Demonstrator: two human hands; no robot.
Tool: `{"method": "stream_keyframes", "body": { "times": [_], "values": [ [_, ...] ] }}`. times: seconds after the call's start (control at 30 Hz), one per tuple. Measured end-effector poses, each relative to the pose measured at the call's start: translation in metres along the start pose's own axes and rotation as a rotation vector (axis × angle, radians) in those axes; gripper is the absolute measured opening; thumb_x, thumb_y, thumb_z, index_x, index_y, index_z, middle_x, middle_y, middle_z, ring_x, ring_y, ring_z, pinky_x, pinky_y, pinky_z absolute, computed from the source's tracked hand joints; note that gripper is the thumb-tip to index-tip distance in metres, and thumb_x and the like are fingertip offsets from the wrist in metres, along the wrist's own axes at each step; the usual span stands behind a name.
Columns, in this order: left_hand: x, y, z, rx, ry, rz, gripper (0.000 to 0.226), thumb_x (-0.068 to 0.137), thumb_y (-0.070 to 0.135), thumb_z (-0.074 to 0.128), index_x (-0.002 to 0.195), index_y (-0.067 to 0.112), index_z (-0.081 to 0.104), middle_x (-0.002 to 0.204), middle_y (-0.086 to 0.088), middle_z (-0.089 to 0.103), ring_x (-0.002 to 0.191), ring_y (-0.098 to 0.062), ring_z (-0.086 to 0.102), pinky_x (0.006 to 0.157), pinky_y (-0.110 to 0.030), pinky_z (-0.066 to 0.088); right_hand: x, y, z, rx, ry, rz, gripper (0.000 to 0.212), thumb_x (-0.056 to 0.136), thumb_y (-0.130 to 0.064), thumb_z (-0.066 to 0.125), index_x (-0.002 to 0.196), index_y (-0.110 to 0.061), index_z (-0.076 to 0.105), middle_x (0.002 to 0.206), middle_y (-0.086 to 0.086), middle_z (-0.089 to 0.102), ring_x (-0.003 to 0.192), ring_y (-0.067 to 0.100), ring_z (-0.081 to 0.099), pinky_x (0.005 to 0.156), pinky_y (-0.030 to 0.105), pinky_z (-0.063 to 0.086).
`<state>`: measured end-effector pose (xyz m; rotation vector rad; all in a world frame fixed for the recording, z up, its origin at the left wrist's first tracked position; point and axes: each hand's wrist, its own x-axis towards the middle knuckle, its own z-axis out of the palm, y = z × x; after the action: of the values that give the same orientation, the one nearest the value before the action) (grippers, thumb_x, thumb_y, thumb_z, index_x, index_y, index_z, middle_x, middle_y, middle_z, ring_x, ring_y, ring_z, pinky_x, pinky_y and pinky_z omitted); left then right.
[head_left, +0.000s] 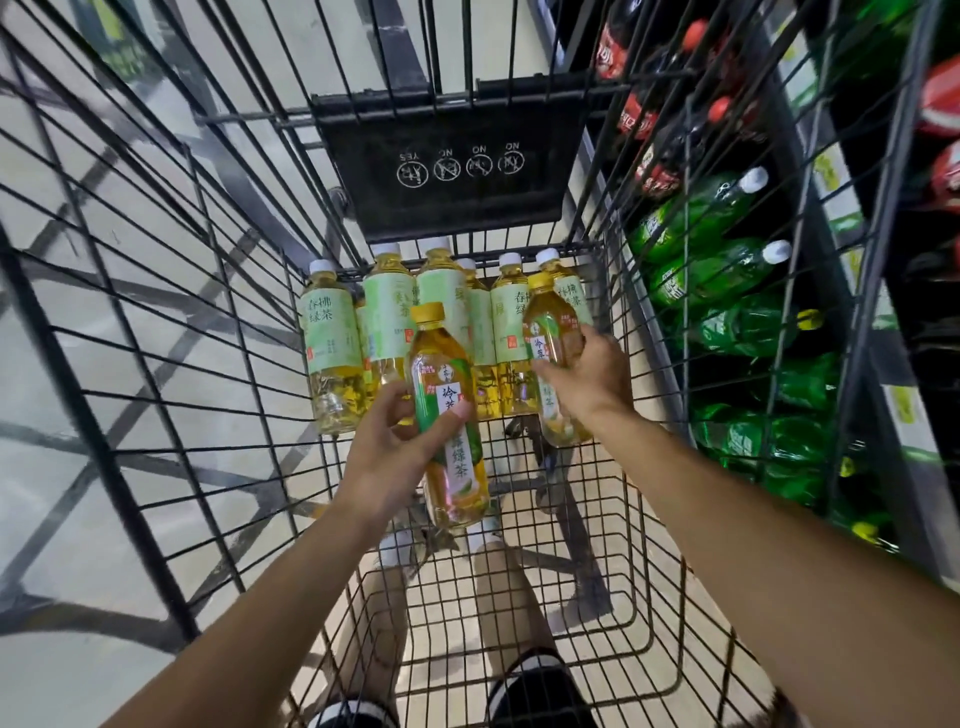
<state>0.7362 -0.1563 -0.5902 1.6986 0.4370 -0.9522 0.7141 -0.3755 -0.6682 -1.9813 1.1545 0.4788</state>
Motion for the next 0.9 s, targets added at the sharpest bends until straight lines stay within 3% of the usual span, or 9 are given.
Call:
{"method": "stream_keyframes", "body": {
  "times": [0.1,0.2,0.27,0.33,0.43,0.57,0.73,0.9],
  "values": [
    [-0.014,0.007,-0.004,0.010,0.005,0.006,0.048,0.083,0.035,0.078,0.126,0.023,0.061,0.109,-0.002,0.070,0.082,-0.002,0.074,0.061,-0.012,0.055,-0.019,0.005,-0.013,0.129,-0.086,-0.002,0.053,0.077,-0.031,0.084,0.122,-0.014,0.061,0.114,0.003,0.068,0.100,0.023,0.068,0.085,0.037,0.055],
    [-0.033,0.023,-0.007,0.004,0.003,0.005,0.054,0.080,0.043,0.077,0.126,0.019,0.063,0.109,-0.007,0.072,0.085,-0.007,0.075,0.066,-0.015,0.057,-0.060,0.006,-0.032,0.302,-0.128,-0.016,0.043,0.082,-0.033,0.080,0.117,-0.012,0.066,0.101,-0.002,0.071,0.080,0.008,0.067,0.066,0.018,0.053],
    [-0.048,0.036,-0.008,-0.003,0.002,0.007,0.045,0.085,0.041,0.075,0.122,0.017,0.065,0.105,-0.006,0.074,0.084,-0.007,0.075,0.065,-0.017,0.057,-0.090,0.004,-0.042,0.432,-0.137,-0.012,0.039,0.082,-0.032,0.080,0.115,-0.014,0.068,0.090,-0.008,0.071,0.075,0.002,0.067,0.053,0.008,0.048],
    [-0.067,0.049,-0.011,-0.018,-0.013,0.003,0.049,0.084,0.044,0.076,0.123,0.018,0.064,0.109,-0.005,0.075,0.090,-0.012,0.076,0.073,-0.024,0.061,-0.123,-0.001,-0.051,0.563,-0.159,-0.006,0.044,0.081,-0.029,0.081,0.121,-0.018,0.066,0.095,-0.009,0.075,0.084,0.006,0.072,0.062,0.012,0.052],
    [-0.102,0.067,-0.021,-0.013,-0.046,-0.018,0.072,0.074,0.056,0.082,0.129,0.015,0.062,0.113,-0.003,0.076,0.104,-0.020,0.074,0.095,-0.042,0.058,-0.177,-0.004,-0.067,0.690,-0.180,-0.026,0.049,0.082,-0.025,0.080,0.127,-0.024,0.062,0.102,-0.007,0.077,0.089,0.006,0.074,0.077,0.025,0.058],
    [-0.167,0.095,-0.040,0.033,-0.140,0.038,0.044,0.083,0.036,0.072,0.118,0.012,0.064,0.098,0.001,0.079,0.098,-0.023,0.076,0.085,-0.036,0.060,-0.259,-0.015,-0.096,0.832,-0.169,-0.076,0.038,0.090,-0.011,0.070,0.127,-0.017,0.061,0.092,-0.012,0.079,0.084,0.004,0.075,0.063,0.013,0.055],
    [-0.250,0.113,-0.072,0.069,-0.286,0.163,0.023,0.094,0.021,0.068,0.114,0.011,0.066,0.098,-0.003,0.080,0.090,-0.023,0.077,0.065,-0.024,0.060,-0.363,-0.027,-0.127,0.906,-0.029,-0.131,0.044,0.090,-0.017,0.070,0.133,-0.013,0.060,0.103,0.000,0.078,0.094,0.014,0.075,0.071,0.023,0.059],
    [-0.328,0.108,-0.105,0.100,-0.366,0.318,0.016,0.090,0.016,0.071,0.105,0.020,0.067,0.094,0.012,0.079,0.092,-0.006,0.074,0.088,-0.027,0.058,-0.471,-0.030,-0.127,0.948,0.163,-0.156,0.035,0.093,-0.011,0.068,0.127,-0.018,0.062,0.087,-0.024,0.076,0.086,-0.010,0.070,0.074,0.008,0.051]
  ]
}}
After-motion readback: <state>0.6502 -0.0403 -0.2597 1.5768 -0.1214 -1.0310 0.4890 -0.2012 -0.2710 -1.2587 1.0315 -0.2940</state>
